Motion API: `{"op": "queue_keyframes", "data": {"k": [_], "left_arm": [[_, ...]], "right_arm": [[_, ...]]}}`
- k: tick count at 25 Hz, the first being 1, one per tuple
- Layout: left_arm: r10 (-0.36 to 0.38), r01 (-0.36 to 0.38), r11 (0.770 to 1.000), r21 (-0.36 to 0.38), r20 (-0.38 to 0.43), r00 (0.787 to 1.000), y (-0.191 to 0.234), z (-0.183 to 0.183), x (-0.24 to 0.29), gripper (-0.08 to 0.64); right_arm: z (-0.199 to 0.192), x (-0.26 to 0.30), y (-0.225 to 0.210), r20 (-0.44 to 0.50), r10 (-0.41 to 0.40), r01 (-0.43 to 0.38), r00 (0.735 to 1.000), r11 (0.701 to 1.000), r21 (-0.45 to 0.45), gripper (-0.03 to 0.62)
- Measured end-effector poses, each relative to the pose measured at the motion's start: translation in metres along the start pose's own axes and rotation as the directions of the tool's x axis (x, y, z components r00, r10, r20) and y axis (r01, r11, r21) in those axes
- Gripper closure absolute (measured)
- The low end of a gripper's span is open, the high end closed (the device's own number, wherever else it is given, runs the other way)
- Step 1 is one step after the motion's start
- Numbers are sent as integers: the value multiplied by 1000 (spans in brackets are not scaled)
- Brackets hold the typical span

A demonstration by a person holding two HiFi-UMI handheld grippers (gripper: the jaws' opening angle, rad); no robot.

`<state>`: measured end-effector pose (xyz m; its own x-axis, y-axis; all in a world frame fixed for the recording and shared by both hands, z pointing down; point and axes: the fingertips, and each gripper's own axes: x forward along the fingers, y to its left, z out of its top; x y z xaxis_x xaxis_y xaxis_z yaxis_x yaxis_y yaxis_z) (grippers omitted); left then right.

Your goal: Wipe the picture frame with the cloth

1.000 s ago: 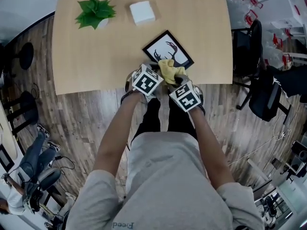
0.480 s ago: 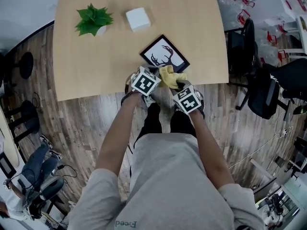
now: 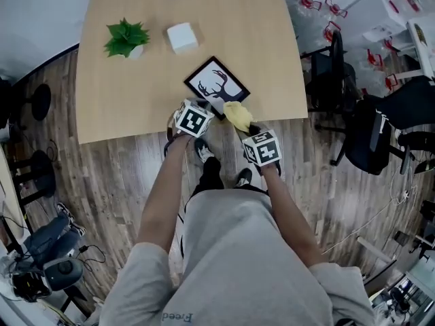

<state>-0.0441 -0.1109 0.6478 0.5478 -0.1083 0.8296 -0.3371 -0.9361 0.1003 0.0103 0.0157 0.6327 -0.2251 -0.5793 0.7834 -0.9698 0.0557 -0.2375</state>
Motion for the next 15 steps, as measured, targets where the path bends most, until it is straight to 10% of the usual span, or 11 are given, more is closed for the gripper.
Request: {"op": "queue_keyframes", "data": {"k": [5,15], "left_arm": [[77,-43,980,-194,169,983,-39,11,-47,508],[243,-133,935,-330,319,916,-123,-22,-123,508]], "right_arm": [[12,-46,-11,192,-2,-12,981,997,70,541],[-10,-116,0,390,38,-82,920,992,98,541]]}}
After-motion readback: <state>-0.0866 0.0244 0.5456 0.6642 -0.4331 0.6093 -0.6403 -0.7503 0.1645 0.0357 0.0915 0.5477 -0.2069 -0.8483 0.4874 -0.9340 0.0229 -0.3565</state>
